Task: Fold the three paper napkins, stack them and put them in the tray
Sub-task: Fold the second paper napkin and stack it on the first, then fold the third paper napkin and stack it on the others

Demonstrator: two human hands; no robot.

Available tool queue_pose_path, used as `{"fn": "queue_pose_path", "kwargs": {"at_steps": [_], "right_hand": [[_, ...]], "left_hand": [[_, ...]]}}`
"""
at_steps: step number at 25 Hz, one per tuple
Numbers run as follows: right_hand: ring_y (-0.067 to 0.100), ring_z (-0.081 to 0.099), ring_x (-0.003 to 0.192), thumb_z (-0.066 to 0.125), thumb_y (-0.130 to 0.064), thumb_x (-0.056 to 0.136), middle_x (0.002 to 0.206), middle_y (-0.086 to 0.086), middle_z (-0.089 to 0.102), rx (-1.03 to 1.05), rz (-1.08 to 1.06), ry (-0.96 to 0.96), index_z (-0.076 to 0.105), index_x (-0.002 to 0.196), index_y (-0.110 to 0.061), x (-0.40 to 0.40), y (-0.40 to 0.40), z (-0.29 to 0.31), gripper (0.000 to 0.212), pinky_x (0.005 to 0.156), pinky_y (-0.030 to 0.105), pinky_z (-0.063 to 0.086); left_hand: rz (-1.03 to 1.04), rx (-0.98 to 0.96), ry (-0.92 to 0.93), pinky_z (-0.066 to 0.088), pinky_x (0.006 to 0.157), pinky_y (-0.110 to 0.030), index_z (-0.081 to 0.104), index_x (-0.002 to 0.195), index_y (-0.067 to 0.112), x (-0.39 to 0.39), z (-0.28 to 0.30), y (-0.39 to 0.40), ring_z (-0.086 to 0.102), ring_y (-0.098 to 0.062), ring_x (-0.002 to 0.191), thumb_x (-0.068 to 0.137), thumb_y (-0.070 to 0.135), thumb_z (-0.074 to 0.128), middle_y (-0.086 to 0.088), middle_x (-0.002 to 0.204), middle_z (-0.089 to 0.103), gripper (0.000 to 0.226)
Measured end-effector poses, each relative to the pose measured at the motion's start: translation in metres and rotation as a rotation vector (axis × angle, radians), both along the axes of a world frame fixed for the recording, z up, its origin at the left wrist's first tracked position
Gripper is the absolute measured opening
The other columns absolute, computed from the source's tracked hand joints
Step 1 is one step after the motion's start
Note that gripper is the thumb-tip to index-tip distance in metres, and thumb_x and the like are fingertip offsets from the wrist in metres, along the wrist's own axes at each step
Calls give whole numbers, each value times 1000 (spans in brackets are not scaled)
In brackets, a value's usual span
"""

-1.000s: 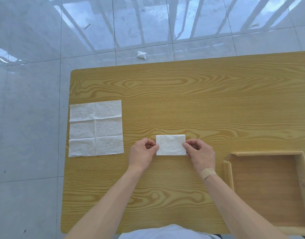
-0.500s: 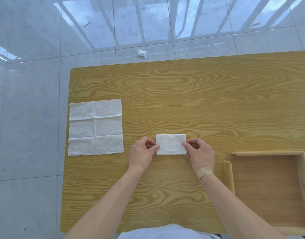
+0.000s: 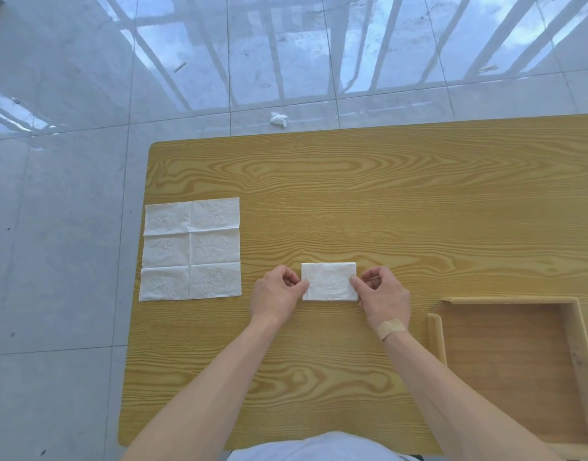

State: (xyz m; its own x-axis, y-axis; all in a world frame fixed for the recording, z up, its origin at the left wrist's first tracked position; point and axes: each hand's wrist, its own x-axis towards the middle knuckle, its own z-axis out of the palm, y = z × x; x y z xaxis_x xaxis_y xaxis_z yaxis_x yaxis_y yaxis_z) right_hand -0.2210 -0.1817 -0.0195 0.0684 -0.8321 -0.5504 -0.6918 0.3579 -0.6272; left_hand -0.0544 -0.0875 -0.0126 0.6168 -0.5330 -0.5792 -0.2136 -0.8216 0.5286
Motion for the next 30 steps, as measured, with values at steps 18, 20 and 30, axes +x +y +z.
{"fn": "queue_pose_path", "kwargs": {"at_steps": [18,20,30], "right_hand": [[15,52,109,43,-52,97,115,-12,62,-375,1026,288,59,121,-33,30,77,38,35,87,30,37],[13,52,110,43,-52,97,116,-14,62,-370,1031,276,60,120,-34,55,100,36,34,87,29,38],[14,53,118,47,-50,97,124,-15,62,-401,970,364,60,124,-35,135,163,24,33,89,31,40]], "left_hand": [[-751,118,-355,39,103,-36,53,128,29,84,45,131,47,-14,123,94,53,46,8,130,52,42],[-766,124,-363,38,102,-36,53,127,29,112,43,157,46,-15,123,94,53,46,7,130,52,42],[-771,21,-409,37,99,-34,59,123,27,221,23,236,50,-16,118,93,47,54,7,125,58,36]]}}
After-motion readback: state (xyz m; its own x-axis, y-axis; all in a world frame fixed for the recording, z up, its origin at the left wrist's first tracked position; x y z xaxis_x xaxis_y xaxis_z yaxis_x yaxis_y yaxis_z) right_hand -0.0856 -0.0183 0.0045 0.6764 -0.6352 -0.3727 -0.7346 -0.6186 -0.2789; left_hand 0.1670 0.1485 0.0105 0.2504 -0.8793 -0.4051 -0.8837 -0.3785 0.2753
